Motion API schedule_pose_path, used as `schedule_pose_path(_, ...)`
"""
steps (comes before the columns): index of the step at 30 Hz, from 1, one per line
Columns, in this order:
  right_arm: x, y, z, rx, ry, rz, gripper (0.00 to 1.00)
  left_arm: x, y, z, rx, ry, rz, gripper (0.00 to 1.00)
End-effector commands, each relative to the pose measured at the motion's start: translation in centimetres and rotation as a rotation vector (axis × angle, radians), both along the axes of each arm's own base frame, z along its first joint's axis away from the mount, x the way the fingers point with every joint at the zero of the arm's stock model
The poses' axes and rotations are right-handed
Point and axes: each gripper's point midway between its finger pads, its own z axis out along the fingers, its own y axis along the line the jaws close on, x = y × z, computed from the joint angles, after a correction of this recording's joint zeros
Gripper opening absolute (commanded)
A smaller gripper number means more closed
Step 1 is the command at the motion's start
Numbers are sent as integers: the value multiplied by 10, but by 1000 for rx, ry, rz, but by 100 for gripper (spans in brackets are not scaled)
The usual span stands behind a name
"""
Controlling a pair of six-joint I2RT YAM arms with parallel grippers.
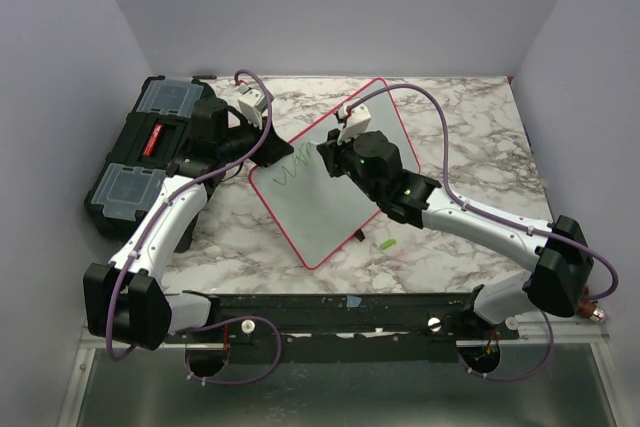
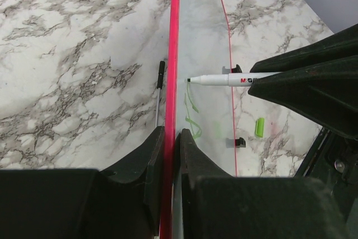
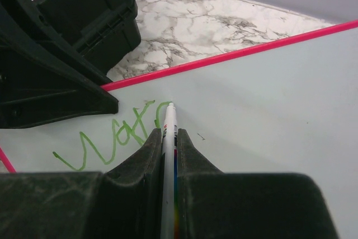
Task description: Write a sentence on the whiteboard
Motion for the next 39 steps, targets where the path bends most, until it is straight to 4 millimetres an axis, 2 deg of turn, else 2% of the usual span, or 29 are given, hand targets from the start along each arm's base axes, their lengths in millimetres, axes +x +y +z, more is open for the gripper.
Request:
schedule_pose_path(1,6,-11,-15,-66,16,-56,1,1,1,15,21,-102,-6,0)
schedule_pose_path(6,-1,-13,-26,-66,44,-40,1,1,1,15,21,-103,-6,0)
schedule_pose_path(18,-15,-17,-37,-66,90,-5,1,1,0,16,21,-105,-8,0)
schedule_pose_path(23,-12,-14,-33,-56,83,-6,1,0,1,17,20,-105,-7,0)
schedule_pose_path(31,-1,-7,-13,-33,45,-29,1,-1,0,17,22,-105,-10,0)
schedule_pose_path(39,7,-3,-8,-36,28,-47,1,-2,-2,18,21,-106,-15,0)
